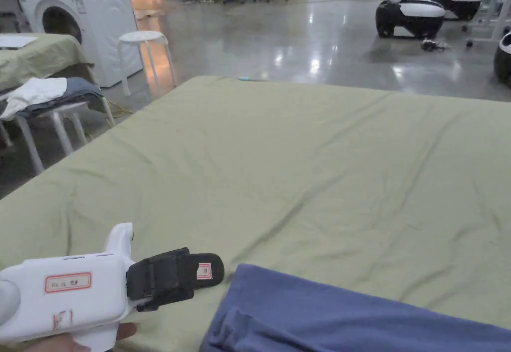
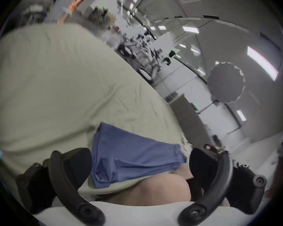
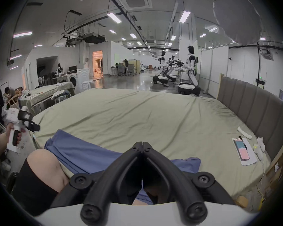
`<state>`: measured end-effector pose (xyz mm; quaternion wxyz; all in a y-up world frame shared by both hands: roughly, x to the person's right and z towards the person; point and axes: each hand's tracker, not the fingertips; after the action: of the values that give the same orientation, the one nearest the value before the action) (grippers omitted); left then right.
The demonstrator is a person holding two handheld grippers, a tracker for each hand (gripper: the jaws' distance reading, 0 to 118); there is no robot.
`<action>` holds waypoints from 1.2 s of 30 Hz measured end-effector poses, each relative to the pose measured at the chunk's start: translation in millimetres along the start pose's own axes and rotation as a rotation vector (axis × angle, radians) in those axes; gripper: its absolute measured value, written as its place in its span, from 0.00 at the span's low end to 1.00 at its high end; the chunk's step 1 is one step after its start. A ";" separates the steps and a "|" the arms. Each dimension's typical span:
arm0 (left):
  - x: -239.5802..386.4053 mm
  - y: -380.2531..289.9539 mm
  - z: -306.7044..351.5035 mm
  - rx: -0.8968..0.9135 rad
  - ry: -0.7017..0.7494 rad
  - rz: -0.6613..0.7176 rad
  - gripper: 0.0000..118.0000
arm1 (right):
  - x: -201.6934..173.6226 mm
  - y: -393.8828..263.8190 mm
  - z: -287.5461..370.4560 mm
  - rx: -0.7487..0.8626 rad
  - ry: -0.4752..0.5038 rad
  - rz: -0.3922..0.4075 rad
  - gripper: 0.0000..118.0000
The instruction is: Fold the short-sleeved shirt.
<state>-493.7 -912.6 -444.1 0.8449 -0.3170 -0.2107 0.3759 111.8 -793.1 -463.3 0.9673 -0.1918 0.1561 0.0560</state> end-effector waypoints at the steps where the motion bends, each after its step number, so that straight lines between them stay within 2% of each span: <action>1: -17.5 14.8 -11.4 -0.013 -0.076 0.050 0.99 | -4.3 2.5 -0.2 0.001 0.003 0.002 0.00; 4: -49.1 28.5 -42.5 -0.177 -0.069 0.155 1.00 | -8.4 8.7 -3.7 -0.001 0.013 0.005 0.00; 6: -53.1 18.9 -46.3 -0.183 -0.006 0.124 1.00 | -12.3 14.9 -2.7 0.008 0.022 -0.009 0.00; 7: -60.2 17.9 -55.9 -0.195 0.022 0.142 0.99 | -2.3 9.2 -5.9 0.012 0.034 -0.018 0.00; 9: -74.5 10.4 -71.1 -0.228 -0.067 0.222 1.00 | -4.6 12.2 -7.4 0.023 0.037 -0.017 0.00; 10: -69.8 11.4 -74.4 -0.170 -0.125 0.186 1.00 | -6.6 12.5 -8.7 0.037 0.026 -0.005 0.00; 12: -64.2 7.9 -86.9 -0.156 -0.139 0.199 1.00 | -9.2 10.4 -12.9 0.041 0.020 0.002 0.00; 13: -92.2 12.4 -91.2 -0.159 -0.181 0.220 1.00 | -9.8 10.4 -15.0 0.027 0.035 -0.019 0.00; 14: -94.2 12.4 -98.1 -0.164 -0.210 0.226 1.00 | -11.3 8.5 -17.4 0.018 0.053 -0.042 0.00; 16: -91.5 19.0 -109.9 -0.194 -0.171 0.185 1.00 | -15.3 5.4 -21.3 0.009 0.068 -0.052 0.00; 17: -60.7 6.2 -122.6 -0.215 -0.133 0.139 1.00 | -17.9 4.8 -22.4 0.004 0.072 -0.048 0.01; 19: -43.4 7.0 -130.4 -0.288 -0.080 0.017 0.97 | -15.5 -0.8 -21.5 0.001 0.080 -0.040 0.01; 20: -35.2 9.9 -128.6 -0.306 -0.046 -0.026 0.86 | -15.1 -0.8 -20.8 0.001 0.084 -0.037 0.00; 21: -28.3 13.5 -125.0 -0.313 -0.030 -0.060 0.25 | -14.7 -0.5 -19.5 0.003 0.085 -0.037 0.00; 22: -22.2 14.5 -125.3 -0.303 0.037 -0.101 0.02 | -13.6 0.4 -17.5 0.003 0.088 -0.036 0.00; 23: -22.4 16.1 -129.5 -0.312 0.197 -0.131 0.02 | -13.6 -1.0 -15.1 0.006 0.092 -0.034 0.00; 24: -30.3 15.3 -133.6 -0.319 0.185 -0.041 0.02 | -12.9 -1.1 -13.8 0.008 0.092 -0.031 0.00; 25: -39.6 20.7 -131.4 -0.389 0.087 0.046 0.02 | -12.0 -0.8 -12.3 0.010 0.088 -0.027 0.01; 26: -33.8 20.3 -131.5 -0.377 0.091 0.024 0.02 | -11.1 -0.6 -10.4 0.012 0.086 -0.027 0.00; 27: -24.0 21.2 -129.5 -0.340 0.160 -0.048 0.02 | -11.0 -1.0 -8.1 0.015 0.085 -0.027 0.00; 28: -18.7 24.8 -127.2 -0.345 0.150 -0.073 0.02 | -9.5 -0.7 -5.3 0.020 0.084 -0.028 0.00; 30: -16.1 43.4 -109.6 -0.273 0.068 0.015 0.02 | -5.5 0.1 -0.1 0.024 0.084 -0.030 0.00; 31: -13.0 49.2 -103.5 -0.246 0.072 0.036 0.02 | -5.6 -0.7 2.6 0.026 0.082 -0.029 0.00; 33: -7.1 68.3 -88.3 -0.255 0.130 0.011 0.02 | -1.7 0.1 8.0 0.035 0.071 -0.025 0.00; 35: -4.1 80.3 -71.6 -0.241 0.256 -0.055 0.02 | -1.0 2.8 12.9 0.050 0.067 -0.029 0.00; 36: -8.5 86.7 -62.3 -0.246 0.284 -0.041 0.02 | 1.4 3.4 15.0 0.058 0.071 -0.036 0.00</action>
<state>-505.5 -897.9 -549.5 0.8285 -0.4633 -0.1401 0.2815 116.7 -784.0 -451.7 0.9672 -0.1682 0.1886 0.0270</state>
